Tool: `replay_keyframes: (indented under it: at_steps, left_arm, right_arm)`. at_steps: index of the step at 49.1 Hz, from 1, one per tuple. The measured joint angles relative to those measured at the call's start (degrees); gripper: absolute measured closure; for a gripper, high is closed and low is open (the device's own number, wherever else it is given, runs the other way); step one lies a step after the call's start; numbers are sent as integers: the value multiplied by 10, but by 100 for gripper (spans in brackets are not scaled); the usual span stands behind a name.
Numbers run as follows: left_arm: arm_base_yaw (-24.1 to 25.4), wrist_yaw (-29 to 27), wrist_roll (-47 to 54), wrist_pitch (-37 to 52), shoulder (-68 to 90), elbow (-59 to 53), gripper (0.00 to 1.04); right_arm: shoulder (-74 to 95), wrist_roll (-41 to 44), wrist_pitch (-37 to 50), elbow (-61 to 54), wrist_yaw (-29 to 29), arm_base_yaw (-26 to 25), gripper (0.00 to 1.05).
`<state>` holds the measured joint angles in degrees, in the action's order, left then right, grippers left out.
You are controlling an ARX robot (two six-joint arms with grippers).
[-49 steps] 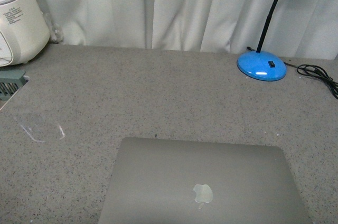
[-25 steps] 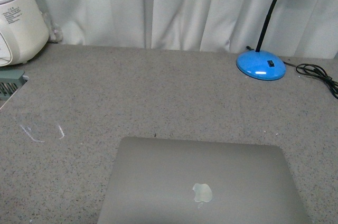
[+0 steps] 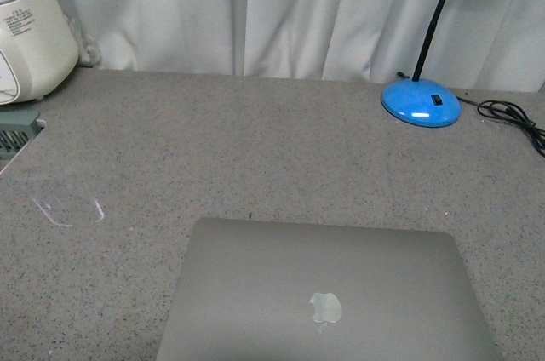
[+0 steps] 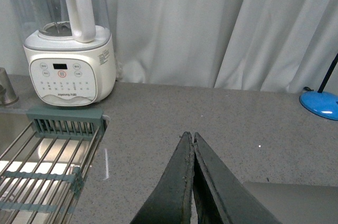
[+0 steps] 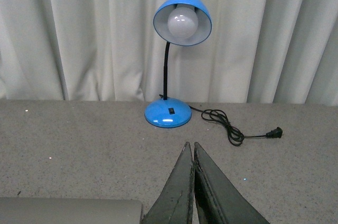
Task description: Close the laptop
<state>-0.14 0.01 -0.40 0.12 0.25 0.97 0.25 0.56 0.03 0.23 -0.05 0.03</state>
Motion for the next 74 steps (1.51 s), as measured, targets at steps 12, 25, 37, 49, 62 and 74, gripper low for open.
replay_keyframes:
  at_steps: [12,25,37,49,62,74]
  left_arm:
    - [0,0,0,0,0,0,92]
    - [0,0,0,0,0,0,53]
    - [0,0,0,0,0,0,6]
    - [0,0,1,0,0,0,6]
    - [0,0,1,0,0,0,6]
    - [0,0,1,0,0,0,6]
  right_arm:
    - [0,0,0,0,0,0,98]
    - [0,0,0,0,0,0,59]
    - [0,0,0,0,0,0,13]
    - [0,0,0,0,0,0,9]
    - [0,0,0,0,0,0,9]
    - [0,0,0,0,0,0,9]
